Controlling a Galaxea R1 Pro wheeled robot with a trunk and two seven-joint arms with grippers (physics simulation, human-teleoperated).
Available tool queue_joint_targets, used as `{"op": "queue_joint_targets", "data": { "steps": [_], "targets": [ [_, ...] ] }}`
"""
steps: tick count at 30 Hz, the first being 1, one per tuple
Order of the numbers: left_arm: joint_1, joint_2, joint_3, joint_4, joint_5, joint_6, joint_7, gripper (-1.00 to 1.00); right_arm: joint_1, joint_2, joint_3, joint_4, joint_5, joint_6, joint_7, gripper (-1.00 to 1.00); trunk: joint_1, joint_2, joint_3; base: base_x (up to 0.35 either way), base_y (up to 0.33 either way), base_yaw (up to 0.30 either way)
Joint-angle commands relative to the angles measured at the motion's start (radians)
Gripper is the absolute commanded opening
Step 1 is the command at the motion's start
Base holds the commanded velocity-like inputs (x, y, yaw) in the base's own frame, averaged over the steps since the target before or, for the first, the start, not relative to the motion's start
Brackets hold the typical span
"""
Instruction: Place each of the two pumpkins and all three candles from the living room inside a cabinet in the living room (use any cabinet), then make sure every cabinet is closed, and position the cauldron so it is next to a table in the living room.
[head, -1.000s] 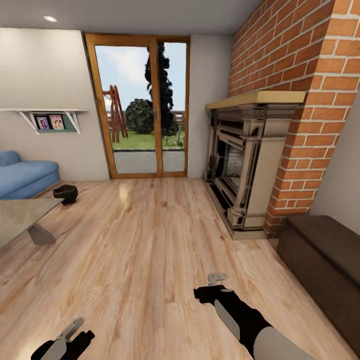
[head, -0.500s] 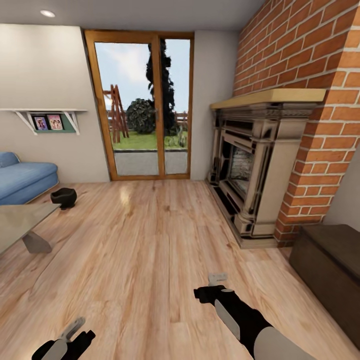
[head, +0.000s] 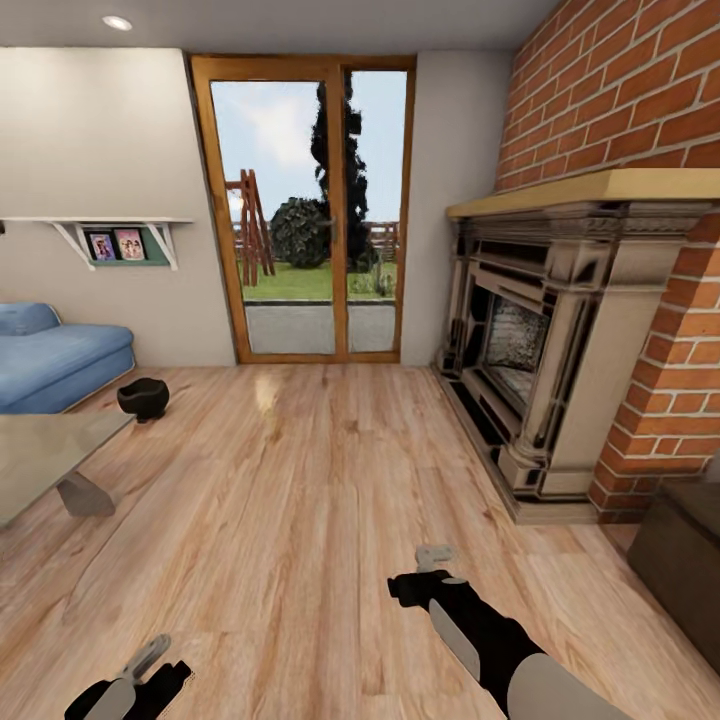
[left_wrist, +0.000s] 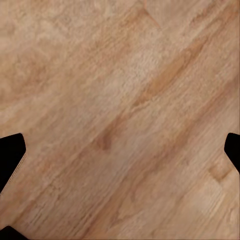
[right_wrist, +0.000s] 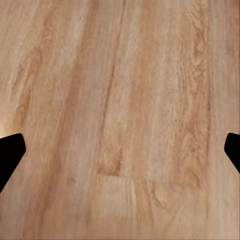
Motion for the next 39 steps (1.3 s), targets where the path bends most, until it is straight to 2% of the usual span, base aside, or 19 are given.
{"op": "queue_joint_targets", "data": {
  "steps": [1, 9, 19, 31, 39],
  "targets": [
    [0.0, 0.001, -0.007, -0.002, 0.01, 0.0, 0.008, 1.0, -0.001, -0.001, 0.007, -0.002, -0.011, 0.003, -0.009, 1.0, 0.0, 0.0, -0.001, 0.328, 0.046, 0.255],
    [0.0, 0.001, 0.0, -0.011, 0.021, 0.0, 0.01, 1.0, -0.001, -0.002, 0.006, -0.002, -0.019, 0.006, -0.007, 1.0, 0.0, 0.0, -0.002, 0.233, 0.011, 0.116],
    [-0.001, 0.0, 0.0, -0.013, 0.022, 0.0, 0.01, 1.0, -0.001, -0.002, 0.006, -0.002, -0.02, 0.007, -0.008, 1.0, 0.0, 0.0, -0.003, 0.01, 0.0, 0.003],
    [-0.001, 0.0, 0.0, -0.011, 0.022, 0.001, 0.01, 1.0, -0.001, -0.002, 0.006, -0.002, -0.021, 0.012, -0.007, 1.0, 0.0, 0.0, -0.019, 0.0, 0.0, 0.0],
    [-0.001, -0.001, 0.0, -0.011, 0.022, 0.001, 0.01, 1.0, -0.001, -0.004, 0.006, -0.002, -0.021, 0.006, -0.008, 1.0, 0.0, 0.0, -0.02, -0.043, 0.0, 0.0]
  ]
}}
